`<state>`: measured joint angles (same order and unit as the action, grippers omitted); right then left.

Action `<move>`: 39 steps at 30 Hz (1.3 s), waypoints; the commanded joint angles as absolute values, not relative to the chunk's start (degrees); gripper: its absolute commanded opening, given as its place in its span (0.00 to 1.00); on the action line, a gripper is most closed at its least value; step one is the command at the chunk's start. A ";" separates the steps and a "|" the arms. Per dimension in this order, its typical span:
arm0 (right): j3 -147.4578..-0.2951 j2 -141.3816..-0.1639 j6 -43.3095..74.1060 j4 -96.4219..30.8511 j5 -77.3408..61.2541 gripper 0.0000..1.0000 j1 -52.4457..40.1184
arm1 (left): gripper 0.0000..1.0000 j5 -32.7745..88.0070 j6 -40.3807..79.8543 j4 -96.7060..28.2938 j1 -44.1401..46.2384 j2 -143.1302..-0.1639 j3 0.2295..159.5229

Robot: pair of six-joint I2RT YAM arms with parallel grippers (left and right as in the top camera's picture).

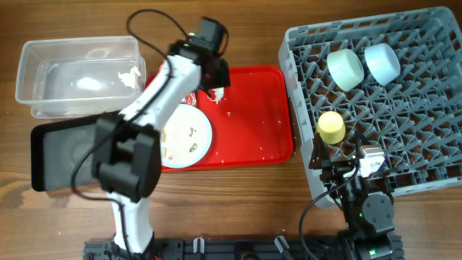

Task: Sort waste into correct bins and load items into the dishwasher rack
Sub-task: 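Grasp the white tissue on the red tray with the left gripper, then drop the tissue into the clear plastic bin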

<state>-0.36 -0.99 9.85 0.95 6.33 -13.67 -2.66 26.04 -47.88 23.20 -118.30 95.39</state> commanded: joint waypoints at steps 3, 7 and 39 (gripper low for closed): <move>-0.30 -0.27 10.66 1.15 6.37 1.00 -13.43 | 0.67 -9.47 25.98 -43.88 23.90 -126.13 95.46; -0.30 -0.27 10.68 1.15 6.37 1.00 -13.43 | 0.44 -7.55 25.96 -41.93 23.90 -126.67 95.50; -0.30 -0.27 10.68 1.15 6.37 1.00 -13.43 | 0.64 -4.08 22.72 -67.81 -1.45 -116.68 110.69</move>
<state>-0.36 -0.99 9.87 0.93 6.33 -13.67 -4.95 24.43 -67.72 -4.10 -117.43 110.78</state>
